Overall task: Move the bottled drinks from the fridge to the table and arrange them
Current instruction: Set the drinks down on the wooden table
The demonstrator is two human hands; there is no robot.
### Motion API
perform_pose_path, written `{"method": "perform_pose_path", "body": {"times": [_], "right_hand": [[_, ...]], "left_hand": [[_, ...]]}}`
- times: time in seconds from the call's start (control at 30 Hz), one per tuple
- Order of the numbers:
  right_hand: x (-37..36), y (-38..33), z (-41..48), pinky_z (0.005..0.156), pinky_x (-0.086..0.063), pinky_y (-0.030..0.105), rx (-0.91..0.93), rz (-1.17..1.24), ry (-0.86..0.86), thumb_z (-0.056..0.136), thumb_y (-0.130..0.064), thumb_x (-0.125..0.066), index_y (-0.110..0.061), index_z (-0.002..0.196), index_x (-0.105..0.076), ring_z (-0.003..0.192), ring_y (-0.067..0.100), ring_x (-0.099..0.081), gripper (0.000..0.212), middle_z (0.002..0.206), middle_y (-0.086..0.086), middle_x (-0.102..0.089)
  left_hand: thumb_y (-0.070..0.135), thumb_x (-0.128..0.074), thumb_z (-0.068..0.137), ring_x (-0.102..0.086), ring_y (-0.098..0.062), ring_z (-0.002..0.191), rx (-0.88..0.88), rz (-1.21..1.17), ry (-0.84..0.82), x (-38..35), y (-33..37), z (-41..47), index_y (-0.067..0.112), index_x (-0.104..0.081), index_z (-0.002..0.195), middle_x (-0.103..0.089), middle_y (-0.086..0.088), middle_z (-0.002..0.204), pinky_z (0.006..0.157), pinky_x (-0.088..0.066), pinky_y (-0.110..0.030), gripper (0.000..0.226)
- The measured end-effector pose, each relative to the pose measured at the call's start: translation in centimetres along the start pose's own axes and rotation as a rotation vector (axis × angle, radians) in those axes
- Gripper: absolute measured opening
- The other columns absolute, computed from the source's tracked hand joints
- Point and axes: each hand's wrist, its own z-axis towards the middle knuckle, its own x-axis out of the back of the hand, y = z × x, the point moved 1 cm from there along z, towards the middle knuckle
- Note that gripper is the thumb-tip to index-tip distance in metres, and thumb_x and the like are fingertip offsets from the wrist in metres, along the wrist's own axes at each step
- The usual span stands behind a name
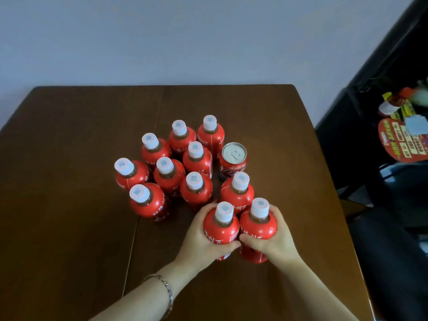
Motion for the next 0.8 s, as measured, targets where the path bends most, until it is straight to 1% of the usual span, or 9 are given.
{"method": "perform_pose_path", "body": {"times": [0.1, 0.17, 0.23, 0.37, 0.5, 0.57, 0.67, 0.73, 0.8], "right_hand": [[0.0, -0.4, -0.6, 0.078, -0.050, 0.012, 0.025, -0.038, 0.094, 0.036, -0.043, -0.083, -0.038, 0.105, -0.052, 0.098, 0.000, -0.062, 0.075, 0.110, -0.009, -0.061], [0.1, -0.3, -1.0, 0.088, -0.048, 0.022, 0.075, -0.198, 0.165, 0.039, -0.052, -0.080, -0.049, 0.102, -0.051, 0.102, 0.004, -0.058, 0.069, 0.110, -0.019, -0.056], [0.6, -0.8, -2.1, 0.090, -0.045, 0.027, 0.088, -0.432, 0.153, 0.042, -0.063, -0.073, -0.048, 0.105, -0.051, 0.102, 0.004, -0.056, 0.069, 0.105, -0.030, -0.051], [1.3, -1.3, -4.0, 0.084, -0.050, 0.025, 0.014, -0.757, 0.042, 0.053, -0.057, -0.081, -0.032, 0.134, -0.046, 0.109, 0.011, -0.061, 0.091, 0.124, -0.016, -0.055], [0.1, -1.6, -3.8, 0.099, -0.043, 0.029, -0.177, -0.597, 0.025, 0.069, -0.039, -0.080, -0.031, 0.147, -0.019, 0.124, 0.019, -0.051, 0.099, 0.144, -0.005, -0.037], [-1.1, -2.1, -2.9, 0.104, -0.038, 0.029, -0.222, -0.497, 0.025, 0.078, -0.027, -0.075, -0.024, 0.149, -0.006, 0.132, 0.020, -0.042, 0.100, 0.150, 0.002, -0.029], [-2.6, -2.9, -1.0, 0.108, -0.033, 0.032, -0.297, -0.449, -0.027, 0.088, -0.011, -0.061, -0.017, 0.149, 0.009, 0.136, 0.022, -0.036, 0.093, 0.154, 0.008, -0.020], [-3.0, -3.6, 0.3, 0.108, -0.031, 0.034, -0.339, -0.473, -0.046, 0.090, -0.008, -0.057, -0.014, 0.148, 0.014, 0.136, 0.025, -0.037, 0.092, 0.156, 0.010, -0.016], [-2.9, -3.9, 1.4, 0.109, -0.031, 0.036, -0.355, -0.515, -0.086, 0.091, -0.007, -0.055, -0.012, 0.147, 0.017, 0.136, 0.026, -0.036, 0.092, 0.156, 0.011, -0.017]], "left_hand": [[0.051, -0.081, 0.044, -0.054, -0.007, 0.109, -0.044, 0.322, 0.107, -0.4, 0.7, -0.9, 0.039, -0.051, 0.114, -0.050, 0.014, 0.115, 0.092, -0.048, -0.027, 0.077], [0.063, -0.073, 0.043, -0.054, -0.015, 0.104, -0.053, 0.561, 0.144, 0.0, 0.8, -1.3, 0.031, -0.052, 0.120, -0.046, 0.008, 0.108, 0.079, -0.051, -0.030, 0.086], [0.061, -0.077, 0.044, -0.057, -0.021, 0.102, -0.010, 0.642, 0.101, 0.1, 1.0, -1.8, 0.029, -0.049, 0.127, -0.044, 0.005, 0.107, 0.074, -0.052, -0.032, 0.093], [0.033, -0.089, 0.054, -0.054, -0.023, 0.111, 0.110, 0.492, 0.133, 0.2, 1.1, -2.2, 0.026, -0.041, 0.135, -0.040, 0.000, 0.115, 0.086, -0.042, -0.022, 0.094], [0.019, -0.090, 0.054, -0.045, -0.010, 0.105, 0.189, 0.295, 0.305, -0.5, 1.7, -1.9, 0.016, -0.040, 0.132, -0.043, -0.003, 0.121, 0.090, -0.037, -0.021, 0.093], [0.017, -0.092, 0.052, -0.052, -0.014, 0.104, 0.267, 0.183, 0.407, -0.7, 1.5, -1.8, 0.012, -0.044, 0.120, -0.049, -0.006, 0.120, 0.091, -0.044, -0.028, 0.084], [0.013, -0.090, 0.055, -0.061, -0.014, 0.087, 0.392, 0.056, 0.414, -0.8, 1.8, -1.4, 0.013, -0.042, 0.102, -0.060, -0.003, 0.100, 0.077, -0.048, -0.030, 0.068], [0.011, -0.089, 0.058, -0.056, -0.006, 0.076, 0.444, 0.050, 0.381, -0.7, 2.3, -1.1, 0.010, -0.040, 0.100, -0.056, 0.004, 0.086, 0.073, -0.043, -0.028, 0.064], [0.012, -0.087, 0.061, -0.055, -0.010, 0.076, 0.517, 0.104, 0.351, -0.7, 2.5, -0.9, 0.008, -0.040, 0.101, -0.054, 0.005, 0.085, 0.074, -0.042, -0.028, 0.062]]}}
